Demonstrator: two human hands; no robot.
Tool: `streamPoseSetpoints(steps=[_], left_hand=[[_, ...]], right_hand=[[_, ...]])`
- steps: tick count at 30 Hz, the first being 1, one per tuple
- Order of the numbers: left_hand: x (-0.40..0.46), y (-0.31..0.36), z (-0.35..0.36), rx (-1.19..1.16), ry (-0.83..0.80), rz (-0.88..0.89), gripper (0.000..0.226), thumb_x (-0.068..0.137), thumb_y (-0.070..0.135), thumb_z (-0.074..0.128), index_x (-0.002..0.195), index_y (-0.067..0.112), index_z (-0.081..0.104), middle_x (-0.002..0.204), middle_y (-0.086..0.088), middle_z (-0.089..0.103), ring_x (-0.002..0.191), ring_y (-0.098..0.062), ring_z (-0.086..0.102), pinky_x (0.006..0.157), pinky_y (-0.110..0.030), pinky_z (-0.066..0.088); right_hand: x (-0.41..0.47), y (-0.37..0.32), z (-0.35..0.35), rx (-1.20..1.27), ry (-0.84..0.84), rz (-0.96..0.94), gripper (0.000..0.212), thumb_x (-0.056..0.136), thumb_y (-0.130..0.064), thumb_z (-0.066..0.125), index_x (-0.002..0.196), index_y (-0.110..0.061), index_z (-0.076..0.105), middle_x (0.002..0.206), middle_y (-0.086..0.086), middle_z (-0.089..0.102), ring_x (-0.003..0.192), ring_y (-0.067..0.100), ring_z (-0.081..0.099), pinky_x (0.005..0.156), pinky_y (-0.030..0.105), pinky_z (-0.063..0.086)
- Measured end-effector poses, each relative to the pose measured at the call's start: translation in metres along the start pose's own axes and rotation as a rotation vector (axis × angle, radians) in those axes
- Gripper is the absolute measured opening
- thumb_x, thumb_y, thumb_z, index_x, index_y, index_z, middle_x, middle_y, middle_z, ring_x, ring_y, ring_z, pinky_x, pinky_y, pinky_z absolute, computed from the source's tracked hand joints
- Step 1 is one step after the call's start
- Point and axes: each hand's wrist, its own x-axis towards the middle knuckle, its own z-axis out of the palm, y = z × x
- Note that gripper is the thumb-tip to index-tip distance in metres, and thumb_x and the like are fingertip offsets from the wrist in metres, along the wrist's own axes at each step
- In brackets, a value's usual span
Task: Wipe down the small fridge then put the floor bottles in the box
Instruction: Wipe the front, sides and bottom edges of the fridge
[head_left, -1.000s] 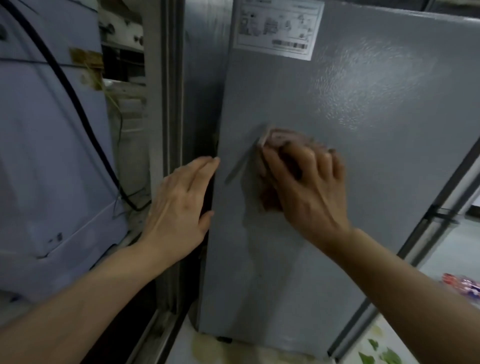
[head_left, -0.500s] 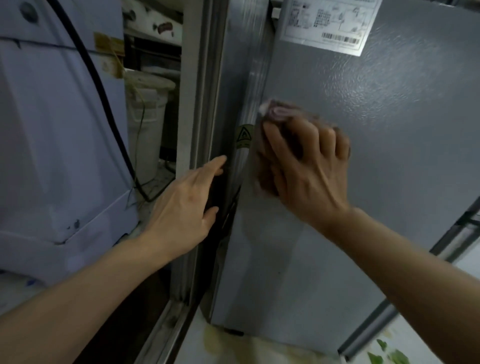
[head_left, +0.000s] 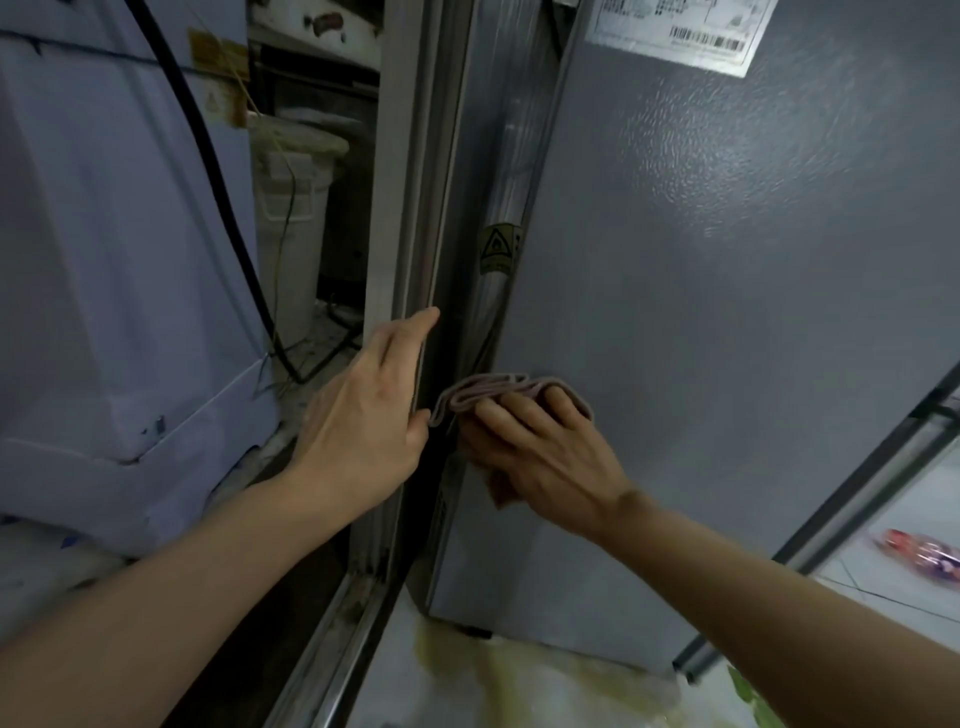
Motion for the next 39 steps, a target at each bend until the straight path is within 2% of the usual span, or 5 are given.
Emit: streamPoseSetpoints(steps=[8, 17, 24, 32, 39], left_hand=[[0.003, 0.011, 0.021, -0.062, -0.046, 0.018, 0.084, 0.078, 0.007, 0.067, 0.146, 0.022, 0.019, 0.141, -0.004, 0.032, 0.104, -0.022, 0.055, 0.082, -0.045, 0.053], [-0.001, 0.051, 0.053, 0.173, -0.006, 0.175, 0.084, 0.066, 0.01, 0.078, 0.138, 0.013, 0.035, 0.15, -0.013, 0.024, 0.131, -0.032, 0.034, 0.104, -0.046, 0.035], [0.0, 0.069, 0.065, 0.288, -0.004, 0.124, 0.085, 0.071, 0.009, 0.073, 0.144, 0.014, 0.031, 0.149, -0.023, 0.021, 0.13, -0.043, 0.031, 0.106, -0.054, 0.028], [0.002, 0.098, 0.073, 0.407, -0.074, 0.204, 0.087, 0.064, 0.006, 0.076, 0.142, 0.013, 0.037, 0.151, -0.016, 0.025, 0.13, -0.037, 0.028, 0.104, -0.064, 0.026], [0.016, 0.138, 0.102, 0.424, -0.025, 0.312, 0.09, 0.061, 0.003, 0.074, 0.142, 0.019, 0.037, 0.151, -0.006, 0.017, 0.13, -0.035, 0.022, 0.106, -0.063, 0.016]], right_hand=[[-0.005, 0.052, -0.009, -0.038, 0.292, 0.411, 0.051, 0.09, -0.027, 0.049, 0.14, -0.024, 0.044, 0.135, 0.007, 0.032, 0.116, 0.031, 0.036, 0.095, 0.046, 0.029], [-0.091, 0.034, 0.007, 0.004, 0.077, 0.055, 0.051, 0.085, -0.015, 0.046, 0.136, -0.018, 0.05, 0.137, 0.007, 0.036, 0.119, 0.029, 0.04, 0.099, 0.045, 0.031], [-0.1, 0.084, -0.005, -0.016, 0.308, 0.496, 0.056, 0.088, -0.021, 0.058, 0.141, -0.02, 0.041, 0.138, 0.012, 0.033, 0.123, 0.035, 0.035, 0.111, 0.046, 0.021], [-0.174, 0.065, 0.005, -0.048, 0.036, 0.136, 0.061, 0.075, -0.012, 0.054, 0.135, -0.02, 0.049, 0.137, 0.008, 0.036, 0.121, 0.029, 0.039, 0.101, 0.048, 0.031], [-0.183, 0.12, -0.009, -0.075, 0.255, 0.549, 0.06, 0.086, -0.019, 0.057, 0.141, -0.014, 0.036, 0.138, 0.015, 0.031, 0.124, 0.037, 0.034, 0.11, 0.049, 0.022]])
